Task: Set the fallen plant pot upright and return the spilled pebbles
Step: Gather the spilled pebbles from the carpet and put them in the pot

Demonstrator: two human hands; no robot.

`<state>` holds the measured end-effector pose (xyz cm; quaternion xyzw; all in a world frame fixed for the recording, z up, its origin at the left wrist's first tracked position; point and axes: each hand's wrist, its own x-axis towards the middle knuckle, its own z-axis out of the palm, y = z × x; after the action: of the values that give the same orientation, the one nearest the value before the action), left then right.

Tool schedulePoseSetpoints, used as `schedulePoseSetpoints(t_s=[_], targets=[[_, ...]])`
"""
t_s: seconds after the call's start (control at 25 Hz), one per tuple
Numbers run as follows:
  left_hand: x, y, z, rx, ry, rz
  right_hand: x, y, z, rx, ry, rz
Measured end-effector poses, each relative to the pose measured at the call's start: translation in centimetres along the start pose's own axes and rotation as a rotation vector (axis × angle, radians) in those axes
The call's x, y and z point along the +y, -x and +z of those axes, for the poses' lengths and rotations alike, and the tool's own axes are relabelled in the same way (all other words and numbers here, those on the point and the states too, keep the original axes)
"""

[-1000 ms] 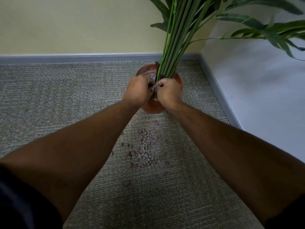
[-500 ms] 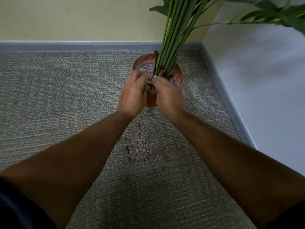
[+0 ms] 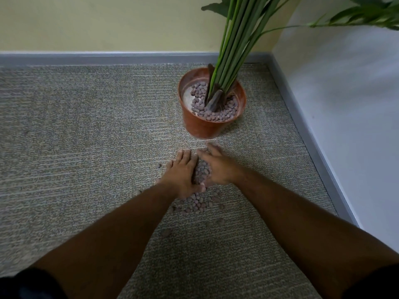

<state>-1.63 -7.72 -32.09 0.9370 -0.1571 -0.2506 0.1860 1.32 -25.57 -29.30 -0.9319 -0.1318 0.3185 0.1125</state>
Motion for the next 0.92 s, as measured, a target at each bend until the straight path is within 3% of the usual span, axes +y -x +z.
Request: schedulePoseSetpoints(t_s=[0.12, 0.32, 0.44, 0.76, 0.92], targets=[[0.4, -0.1, 0.6, -0.027, -0.060, -0.016, 0.0, -0.2, 1.0, -0.017, 0.096, 0.002], [2.0, 1.5, 1.7, 0.093, -0.038, 0.027, -0.4, 1.8, 3.1, 0.226, -0.084, -0.086], [2.5, 2.1, 2.4, 0.166, -0.029, 0.037, -1.3, 2.7, 4.5, 0.376, -0.036, -0.101], [1.7, 3.4, 2.2, 0.317, -0.054, 0.114, -2.3, 3.7, 5.2, 0.463, 0.150, -0.083], [1.5, 3.5, 1.6, 0.352, -0.010, 0.087, -2.6, 3.8, 5.1, 0.454, 0.070, -0.055]])
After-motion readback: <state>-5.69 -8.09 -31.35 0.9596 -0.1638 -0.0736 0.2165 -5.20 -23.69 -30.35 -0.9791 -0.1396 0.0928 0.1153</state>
